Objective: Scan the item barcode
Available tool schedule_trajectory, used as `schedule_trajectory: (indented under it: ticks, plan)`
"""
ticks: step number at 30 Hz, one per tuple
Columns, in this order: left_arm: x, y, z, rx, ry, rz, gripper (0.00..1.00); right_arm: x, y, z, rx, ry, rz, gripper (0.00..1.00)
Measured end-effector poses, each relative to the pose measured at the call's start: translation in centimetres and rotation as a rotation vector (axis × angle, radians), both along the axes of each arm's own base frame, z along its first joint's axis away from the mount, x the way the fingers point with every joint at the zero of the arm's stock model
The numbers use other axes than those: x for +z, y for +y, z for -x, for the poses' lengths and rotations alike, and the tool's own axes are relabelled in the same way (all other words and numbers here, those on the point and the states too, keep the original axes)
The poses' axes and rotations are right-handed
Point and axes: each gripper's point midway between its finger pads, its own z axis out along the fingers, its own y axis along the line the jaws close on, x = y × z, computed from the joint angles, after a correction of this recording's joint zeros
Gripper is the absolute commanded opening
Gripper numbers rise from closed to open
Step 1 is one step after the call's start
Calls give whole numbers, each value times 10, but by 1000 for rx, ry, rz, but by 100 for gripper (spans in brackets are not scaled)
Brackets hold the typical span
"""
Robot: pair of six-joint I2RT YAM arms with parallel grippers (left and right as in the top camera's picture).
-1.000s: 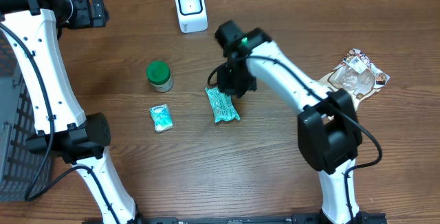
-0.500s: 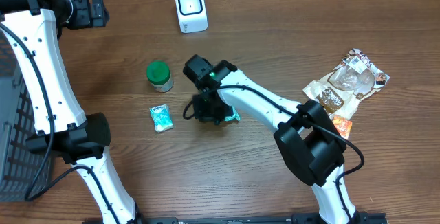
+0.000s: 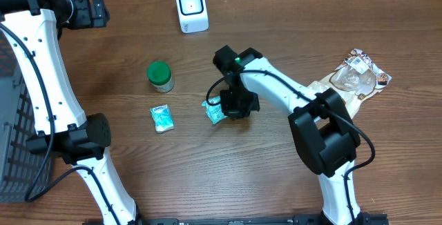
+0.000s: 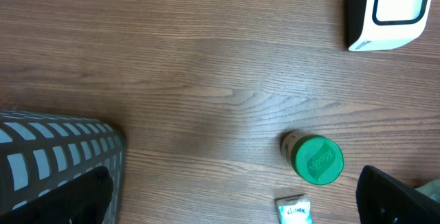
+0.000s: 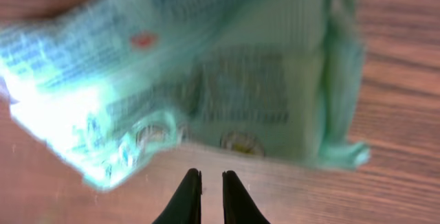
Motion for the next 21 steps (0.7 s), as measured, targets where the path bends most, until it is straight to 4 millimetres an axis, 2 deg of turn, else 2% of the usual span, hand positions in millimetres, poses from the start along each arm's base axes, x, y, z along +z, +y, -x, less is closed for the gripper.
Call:
schedule_trajectory:
  ticks: [2,3,4,5,6,7,10,13,15,16,18,21]
  plan:
    - [0,0,0,0,0,0,99,6,1,3,43,32,-53,20]
    - [0,0,0,0,0,0,99,11,2,2,59,36,-76,31]
    - [0,0,0,0,0,0,99,19,3,-2,72,30,-103,47]
    - [0,0,0,0,0,0,100,24,4,-5,92,21,-126,55]
    - [0,0,0,0,0,0,99,42,2,-17,94,-23,-164,62]
    - [0,0,0,0,0,0,100,50,0,-23,101,-45,-184,68]
    - [0,0,0,0,0,0,100,90,-25,-56,80,-169,-252,75]
    - [0,0,0,0,0,0,99,111,-61,-82,32,-251,-287,79]
    - [0,0,0,0,0,0,100,112,-85,-95,5,-275,-315,79]
    - [0,0,0,0,0,0,100,110,-91,-97,6,-275,-330,80]
    - [0,0,0,0,0,0,100,101,-98,-96,13,-261,-367,80]
    - [0,0,0,0,0,0,100,81,-95,-94,41,-236,-405,83]
